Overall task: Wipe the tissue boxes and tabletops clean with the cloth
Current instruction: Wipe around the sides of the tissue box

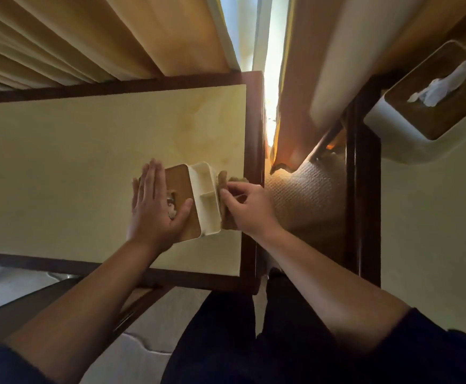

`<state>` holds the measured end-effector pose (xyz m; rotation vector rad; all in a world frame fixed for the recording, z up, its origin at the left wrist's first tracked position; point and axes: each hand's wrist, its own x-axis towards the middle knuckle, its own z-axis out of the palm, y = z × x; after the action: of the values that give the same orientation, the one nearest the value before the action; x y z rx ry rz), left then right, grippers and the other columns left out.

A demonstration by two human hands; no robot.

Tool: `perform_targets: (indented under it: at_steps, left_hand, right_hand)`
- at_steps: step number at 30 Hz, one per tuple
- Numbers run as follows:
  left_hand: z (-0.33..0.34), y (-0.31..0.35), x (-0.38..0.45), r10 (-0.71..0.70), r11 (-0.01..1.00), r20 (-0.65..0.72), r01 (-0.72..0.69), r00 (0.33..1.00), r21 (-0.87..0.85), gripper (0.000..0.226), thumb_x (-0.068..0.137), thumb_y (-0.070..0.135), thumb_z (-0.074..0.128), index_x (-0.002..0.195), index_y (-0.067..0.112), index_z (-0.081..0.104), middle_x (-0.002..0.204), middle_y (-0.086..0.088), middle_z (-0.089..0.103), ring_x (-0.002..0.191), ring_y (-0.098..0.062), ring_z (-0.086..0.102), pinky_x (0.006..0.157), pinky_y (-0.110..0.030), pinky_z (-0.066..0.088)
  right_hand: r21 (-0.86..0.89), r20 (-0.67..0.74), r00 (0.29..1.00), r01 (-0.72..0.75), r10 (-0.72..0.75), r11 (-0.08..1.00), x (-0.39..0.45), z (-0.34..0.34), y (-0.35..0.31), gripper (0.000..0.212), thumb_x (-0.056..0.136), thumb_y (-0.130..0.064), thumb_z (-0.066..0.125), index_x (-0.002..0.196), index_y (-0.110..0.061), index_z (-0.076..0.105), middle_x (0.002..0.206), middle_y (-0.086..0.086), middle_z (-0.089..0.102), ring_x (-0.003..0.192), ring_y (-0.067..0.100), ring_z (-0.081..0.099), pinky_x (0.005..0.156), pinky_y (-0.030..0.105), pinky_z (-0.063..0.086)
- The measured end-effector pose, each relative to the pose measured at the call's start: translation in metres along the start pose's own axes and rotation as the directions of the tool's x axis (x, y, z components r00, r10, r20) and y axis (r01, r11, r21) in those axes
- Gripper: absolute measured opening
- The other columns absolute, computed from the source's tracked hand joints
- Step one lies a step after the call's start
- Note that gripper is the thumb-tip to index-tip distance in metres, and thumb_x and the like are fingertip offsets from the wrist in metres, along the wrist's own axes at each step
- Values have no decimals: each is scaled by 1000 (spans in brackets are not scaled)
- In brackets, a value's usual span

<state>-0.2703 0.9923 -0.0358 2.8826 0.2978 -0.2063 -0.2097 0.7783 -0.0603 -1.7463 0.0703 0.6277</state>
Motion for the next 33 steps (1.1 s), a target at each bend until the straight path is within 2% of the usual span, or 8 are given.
perform_targets:
  at_steps: [3, 6, 8, 13, 16, 19, 23, 33]
  left_hand:
    - [-1, -5, 8, 33, 999, 33, -34, 999, 33, 97, 94, 67, 33, 166, 10, -1, 174, -6, -3, 159, -14, -12, 130, -41, -7]
    - [5, -5, 7, 47, 997, 4, -47, 999, 68, 94, 95, 63, 33, 166, 9, 3, 174, -9, 2, 160, -19, -8, 130, -43, -4]
    - [6, -6, 8, 52, 996, -11, -51, 999, 78, 93, 95, 63, 33, 166, 8, 5, 174, -10, 4, 161, -22, -5, 130, -45, -1]
    - [7, -6, 9, 74, 994, -25, -72, 997, 77, 93, 96, 61, 34, 165, 5, 7, 174, -12, 6, 161, -24, -3, 130, -47, 0]
    - [7, -6, 9, 85, 993, -33, -82, 996, 82, 91, 97, 60, 33, 165, 4, 8, 174, -12, 7, 161, -25, -2, 130, -49, 1]
    - [7, -6, 10, 88, 992, -33, -85, 996, 89, 91, 97, 59, 33, 165, 4, 8, 174, -12, 6, 161, -26, -1, 130, -49, 1]
    - [8, -7, 9, 87, 994, -44, -83, 995, 75, 89, 98, 58, 34, 164, 4, 10, 173, -12, 8, 161, -26, 1, 130, -52, 3]
    - [8, -7, 10, 90, 995, -59, -88, 994, 38, 89, 97, 57, 38, 162, 0, 18, 171, -15, 17, 160, -28, 9, 130, -52, 5]
  right_hand:
    - [192, 28, 999, -25, 20, 981, 0, 6, 13, 28, 106, -16, 58, 127, -14, 75, 86, 8, 79, 76, 18, 76, 72, 39, 67]
    - [111, 2, 993, 118, -119, 987, 1, 10, 25, 34, 101, -16, 69, 135, -13, 71, 105, -1, 77, 91, 8, 74, 79, 25, 63]
    - [62, -15, 976, 219, -219, 974, 1, 16, 33, 44, 99, -18, 72, 142, -15, 65, 112, -2, 72, 92, 12, 70, 80, 29, 62]
    - [-419, -89, 897, 360, -433, 833, -1, 34, 56, 53, 104, -35, 54, 155, -19, 51, 147, 6, 52, 133, 24, 45, 110, 45, 43]
    - [-488, -22, 867, 425, -497, 762, 4, 40, 58, 59, 107, -32, 37, 162, -12, 39, 168, 12, 35, 159, 29, 23, 129, 50, 14]
    - [-340, 45, 880, 458, -472, 821, 7, 46, 60, 59, 110, -24, 30, 165, -3, 26, 174, 13, 20, 164, 26, 3, 132, 53, -1]
    - [-8, 93, 948, 306, -304, 952, -4, 54, 53, 62, 110, -19, 29, 168, -10, 10, 178, 3, 2, 163, 15, -9, 132, 52, -5]
    - [345, 247, 944, 127, -221, 930, -4, 61, 52, 77, 104, -45, 27, 168, -21, -8, 177, -10, -11, 162, 11, -11, 130, 61, 4]
